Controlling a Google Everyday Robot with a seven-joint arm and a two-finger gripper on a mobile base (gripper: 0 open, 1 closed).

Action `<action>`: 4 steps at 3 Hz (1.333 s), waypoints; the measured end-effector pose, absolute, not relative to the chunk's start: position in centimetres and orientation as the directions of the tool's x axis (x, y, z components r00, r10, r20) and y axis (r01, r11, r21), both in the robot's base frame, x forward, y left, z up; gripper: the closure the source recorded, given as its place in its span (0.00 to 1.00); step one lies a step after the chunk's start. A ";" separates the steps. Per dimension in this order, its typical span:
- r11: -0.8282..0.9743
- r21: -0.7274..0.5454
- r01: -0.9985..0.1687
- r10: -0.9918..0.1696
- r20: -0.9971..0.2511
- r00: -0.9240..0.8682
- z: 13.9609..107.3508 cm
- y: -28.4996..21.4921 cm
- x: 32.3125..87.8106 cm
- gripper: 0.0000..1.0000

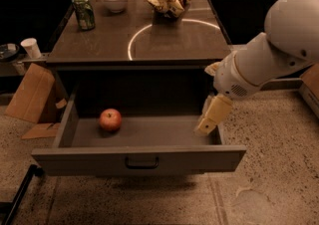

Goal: Pick apple from top drawer and place on counter

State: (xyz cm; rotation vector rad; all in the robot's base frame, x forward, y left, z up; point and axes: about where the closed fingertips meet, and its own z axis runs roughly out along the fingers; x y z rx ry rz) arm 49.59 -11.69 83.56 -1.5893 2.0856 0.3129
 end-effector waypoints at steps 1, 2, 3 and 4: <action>0.235 -0.098 -0.967 -0.837 -0.526 -0.150 80.2 -6.8 51.6 0.00; 0.224 -0.069 -0.972 -0.826 -0.542 -0.152 76.9 -2.4 53.6 0.00; 0.258 -0.034 -0.965 -0.795 -0.576 -0.193 73.9 1.1 55.7 0.00; 0.274 0.004 -0.962 -0.756 -0.618 -0.218 71.6 4.3 57.6 0.00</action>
Offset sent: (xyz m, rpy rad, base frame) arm 0.0688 0.1479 -0.1093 0.0834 0.0701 0.0642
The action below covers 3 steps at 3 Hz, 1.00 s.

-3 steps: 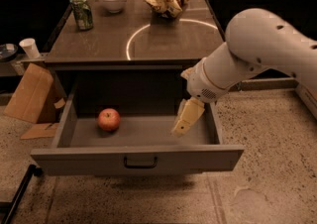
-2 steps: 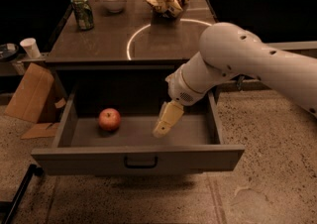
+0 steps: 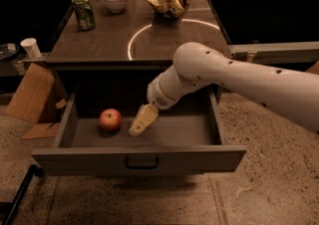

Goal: Pick apple from top drawer and place on counter

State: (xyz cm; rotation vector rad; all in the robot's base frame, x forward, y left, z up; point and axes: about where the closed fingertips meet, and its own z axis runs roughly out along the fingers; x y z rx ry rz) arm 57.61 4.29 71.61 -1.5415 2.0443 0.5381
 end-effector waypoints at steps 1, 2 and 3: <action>0.264 0.018 -0.964 -0.728 -0.653 -0.211 69.4 7.9 58.6 0.00; 0.267 0.012 -0.964 -0.730 -0.651 -0.210 68.4 8.4 59.0 0.00; 0.265 -0.033 -0.964 -0.710 -0.683 -0.172 65.7 9.9 61.0 0.00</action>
Offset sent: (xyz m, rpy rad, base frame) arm 0.0075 0.0314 -0.0190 0.0395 0.0044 0.0115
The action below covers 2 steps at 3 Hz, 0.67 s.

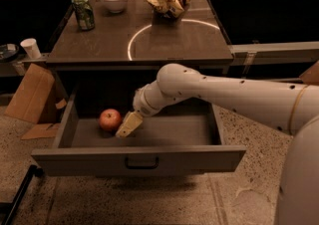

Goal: Pick apple from top drawer and place on counter

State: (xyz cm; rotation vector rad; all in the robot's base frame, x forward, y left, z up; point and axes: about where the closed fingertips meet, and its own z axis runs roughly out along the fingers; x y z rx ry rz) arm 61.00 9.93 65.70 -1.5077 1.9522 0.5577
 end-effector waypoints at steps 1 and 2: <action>0.260 -0.074 -0.963 -0.696 -0.705 -0.133 64.3 11.5 61.9 0.00; 0.237 -0.100 -0.966 -0.689 -0.718 -0.095 63.0 13.3 62.5 0.00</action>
Offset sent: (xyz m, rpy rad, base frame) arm 0.0244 0.0523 -0.0410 0.0521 -0.1199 0.0549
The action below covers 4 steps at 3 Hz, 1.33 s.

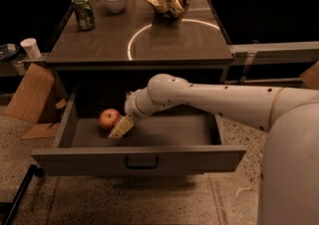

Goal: Pick apple from top drawer and place on counter

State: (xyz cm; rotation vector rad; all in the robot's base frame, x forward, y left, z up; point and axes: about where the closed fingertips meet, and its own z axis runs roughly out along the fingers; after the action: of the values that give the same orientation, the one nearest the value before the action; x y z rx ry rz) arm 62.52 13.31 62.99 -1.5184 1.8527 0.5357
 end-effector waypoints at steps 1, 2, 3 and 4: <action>0.209 -0.105 -0.972 -0.695 -0.715 -0.072 61.7 14.8 62.8 0.00; 0.193 -0.104 -0.976 -0.696 -0.716 -0.061 60.9 15.7 62.9 0.19; 0.191 -0.104 -0.976 -0.696 -0.716 -0.060 60.8 15.8 63.0 0.42; 0.214 -0.125 -0.969 -0.691 -0.721 -0.059 61.7 14.7 62.9 0.66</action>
Offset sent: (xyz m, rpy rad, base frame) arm 0.0079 0.0310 -0.0274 -0.0027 -0.0068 0.0594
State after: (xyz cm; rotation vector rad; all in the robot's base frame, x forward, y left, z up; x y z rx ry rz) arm 62.92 14.72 61.72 -1.5420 1.8163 0.5255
